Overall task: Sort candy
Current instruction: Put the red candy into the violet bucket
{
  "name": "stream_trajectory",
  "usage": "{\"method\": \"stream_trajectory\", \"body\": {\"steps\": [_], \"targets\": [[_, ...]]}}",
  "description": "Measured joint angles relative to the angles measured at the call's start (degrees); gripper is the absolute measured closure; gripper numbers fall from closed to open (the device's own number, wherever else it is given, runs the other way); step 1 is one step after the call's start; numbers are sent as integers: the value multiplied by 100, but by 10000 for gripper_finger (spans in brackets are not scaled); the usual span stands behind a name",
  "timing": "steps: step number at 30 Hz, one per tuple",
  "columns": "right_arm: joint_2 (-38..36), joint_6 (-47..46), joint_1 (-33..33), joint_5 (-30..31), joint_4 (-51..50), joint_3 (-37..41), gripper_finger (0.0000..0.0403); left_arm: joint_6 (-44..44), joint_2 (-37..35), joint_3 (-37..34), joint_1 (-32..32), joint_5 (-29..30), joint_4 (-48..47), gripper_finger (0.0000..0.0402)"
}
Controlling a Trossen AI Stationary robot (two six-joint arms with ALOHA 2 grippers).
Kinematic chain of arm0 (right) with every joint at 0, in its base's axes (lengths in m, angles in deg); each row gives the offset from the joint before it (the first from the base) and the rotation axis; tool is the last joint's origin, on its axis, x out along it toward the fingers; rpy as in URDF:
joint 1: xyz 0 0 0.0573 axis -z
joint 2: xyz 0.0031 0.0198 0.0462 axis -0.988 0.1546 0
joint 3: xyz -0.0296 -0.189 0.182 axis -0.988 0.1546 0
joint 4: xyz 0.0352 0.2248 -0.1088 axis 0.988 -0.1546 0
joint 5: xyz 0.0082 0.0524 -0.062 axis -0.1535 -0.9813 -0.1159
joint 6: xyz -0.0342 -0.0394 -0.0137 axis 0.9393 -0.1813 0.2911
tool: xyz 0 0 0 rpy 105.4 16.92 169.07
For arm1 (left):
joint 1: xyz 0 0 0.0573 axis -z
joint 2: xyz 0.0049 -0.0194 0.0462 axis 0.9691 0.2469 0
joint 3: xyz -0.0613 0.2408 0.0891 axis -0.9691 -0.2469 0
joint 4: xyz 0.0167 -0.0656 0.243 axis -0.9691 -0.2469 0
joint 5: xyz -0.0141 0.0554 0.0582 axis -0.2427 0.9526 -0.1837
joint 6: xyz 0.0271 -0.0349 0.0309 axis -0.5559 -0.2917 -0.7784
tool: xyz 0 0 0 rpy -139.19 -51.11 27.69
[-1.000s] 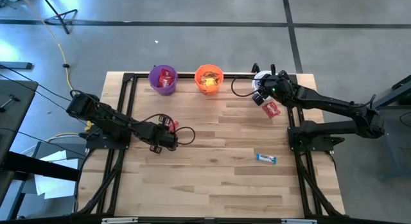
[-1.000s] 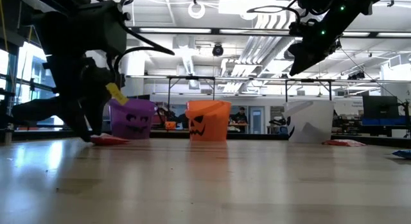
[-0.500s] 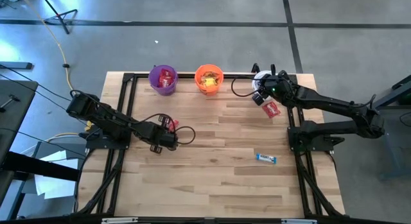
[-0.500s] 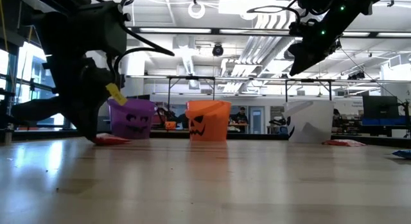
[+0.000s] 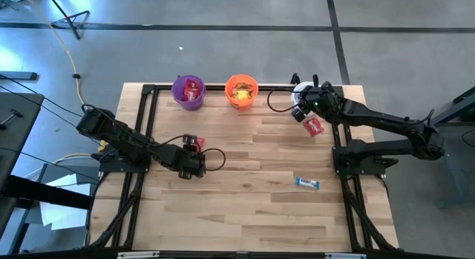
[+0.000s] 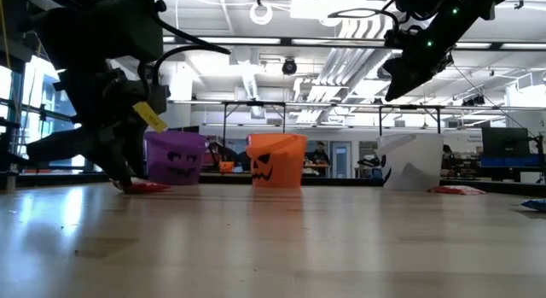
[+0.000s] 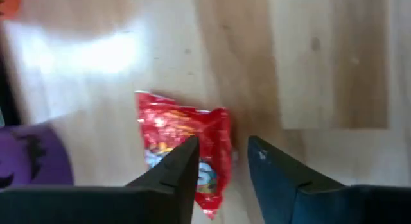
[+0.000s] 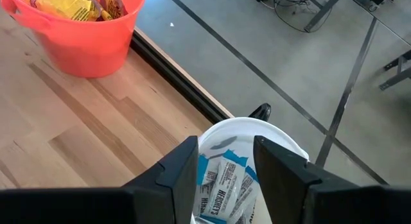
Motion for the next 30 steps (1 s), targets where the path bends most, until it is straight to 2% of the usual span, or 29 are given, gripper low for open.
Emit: {"method": "stream_trajectory", "body": {"steps": [6,17,21,26,30], "targets": [[0,0,2,0,1,-1,258,271,32,2,-67,100,123,256],[0,2,1,0,-10,0,258,258,572,35,-226,270,502,257],[0,2,2,0,-5,0,258,323,638,31,-236,385,504,290],[0,0,1,0,-4,0,258,181,665,9,-247,433,485,382],[0,2,0,0,-3,0,258,-35,677,7,-262,598,406,395]]}}
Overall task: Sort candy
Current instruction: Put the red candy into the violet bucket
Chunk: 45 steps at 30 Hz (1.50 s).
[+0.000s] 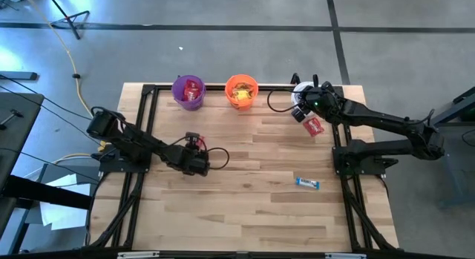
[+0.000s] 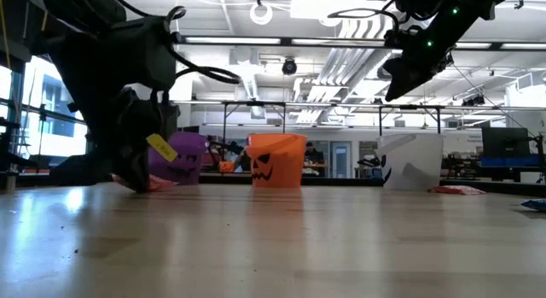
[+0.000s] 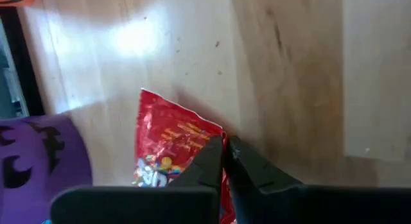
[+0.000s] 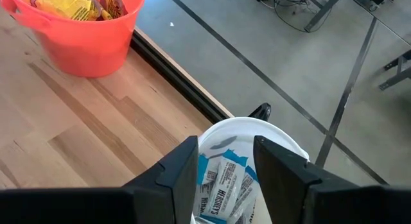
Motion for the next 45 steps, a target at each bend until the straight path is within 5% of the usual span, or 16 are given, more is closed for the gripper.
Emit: {"method": "stream_trajectory", "body": {"steps": [11,24,38,45], "targets": [[0,0,0,0,3,0,258,-95,-804,593,-470,196,-321,401],[0,0,0,-17,11,0,258,-1024,-2725,1233,-2509,915,205,401],[0,0,1,-22,44,0,258,-1446,-1852,1341,-5663,-2009,710,401],[0,0,2,-182,27,0,258,-1443,-1256,1341,-6032,-2086,1160,391]]}}
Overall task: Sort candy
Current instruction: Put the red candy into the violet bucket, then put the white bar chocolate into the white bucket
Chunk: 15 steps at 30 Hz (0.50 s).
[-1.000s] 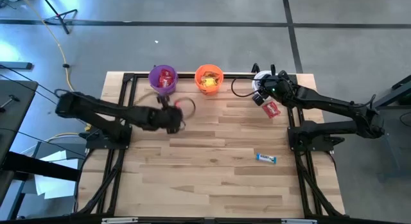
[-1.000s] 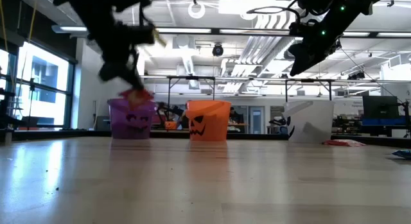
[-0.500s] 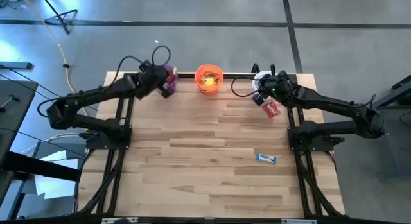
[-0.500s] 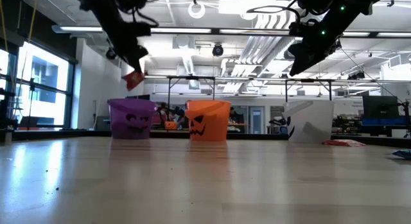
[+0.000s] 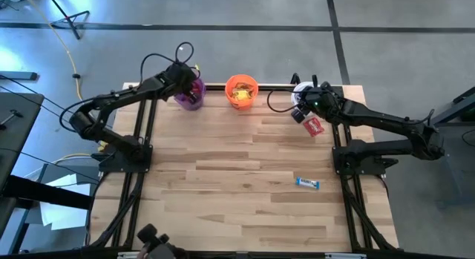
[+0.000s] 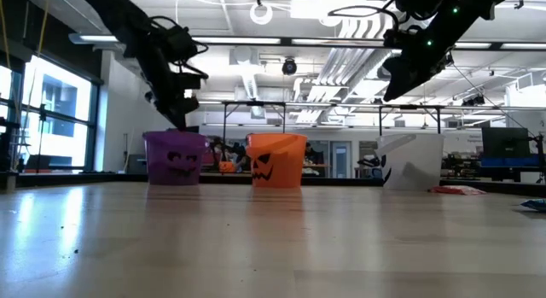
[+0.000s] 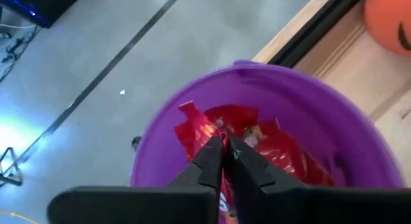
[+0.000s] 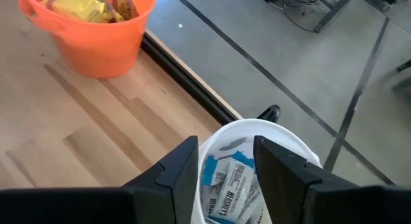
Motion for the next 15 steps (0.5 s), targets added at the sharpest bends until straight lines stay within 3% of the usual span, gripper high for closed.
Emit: {"method": "stream_trajectory", "body": {"steps": [8,11,15], "targets": [[0,218,-80,-94,-55,0,268,-153,-206,-22,269,-25,265,324],[0,330,-327,-98,-45,0,305,-155,-348,-22,461,-216,251,297],[0,310,-796,-94,-20,2,386,-92,-507,-23,727,-522,264,271]]}}
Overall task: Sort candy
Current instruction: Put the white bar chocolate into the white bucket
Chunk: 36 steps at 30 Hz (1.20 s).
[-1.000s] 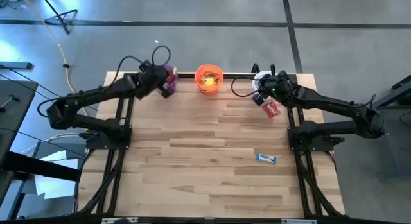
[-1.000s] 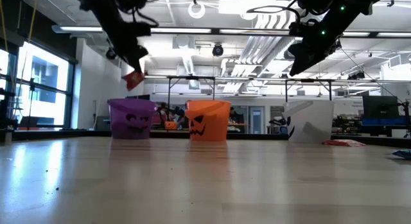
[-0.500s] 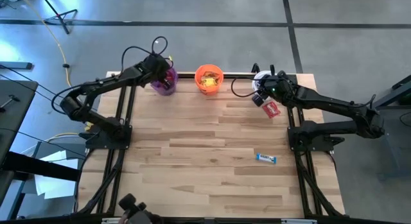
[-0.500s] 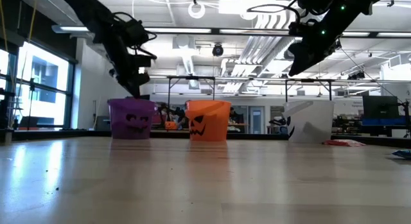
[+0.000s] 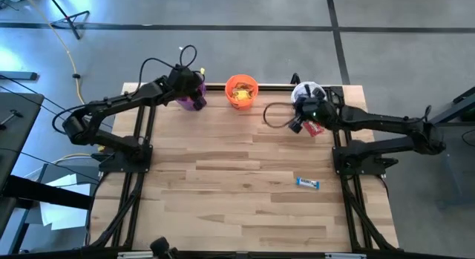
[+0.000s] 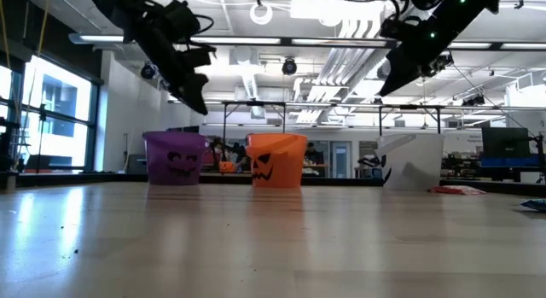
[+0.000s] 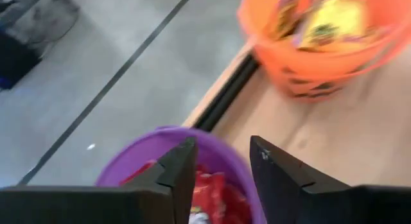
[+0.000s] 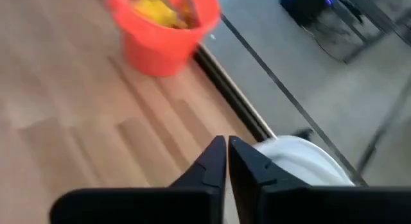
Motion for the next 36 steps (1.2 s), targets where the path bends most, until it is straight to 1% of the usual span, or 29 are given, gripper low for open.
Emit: {"method": "stream_trajectory", "body": {"steps": [1,4,9,16,19,22,25,28,33,36], "targets": [[-2,-5,-143,1,73,33,393,22,-23,-1,83,-93,2,267],[-2,-213,-576,-66,258,248,386,26,-73,-78,408,-294,253,262],[-2,-940,-1452,-425,177,728,399,-31,-286,-908,1092,-470,1737,261],[52,-2584,-3016,-791,-719,907,400,94,-566,-2152,2282,-577,3876,261],[160,-3491,-3663,-932,-1131,907,397,98,-619,-2531,2744,-566,4723,261],[410,-4365,-4299,-1220,-1180,907,388,210,-614,-2776,3092,-520,5299,261],[816,-4925,-4819,-1365,-1096,907,363,297,-617,-2945,3309,-499,5728,261],[1327,-5243,-5140,-1481,-946,884,319,341,-611,-3024,3421,-498,5831,261],[2135,-5363,-5231,-1519,-1012,598,231,341,-612,-3022,3454,-481,5825,261],[2467,-5290,-5138,-1646,-1134,449,193,341,-612,-3020,3454,-481,5799,261]]}}
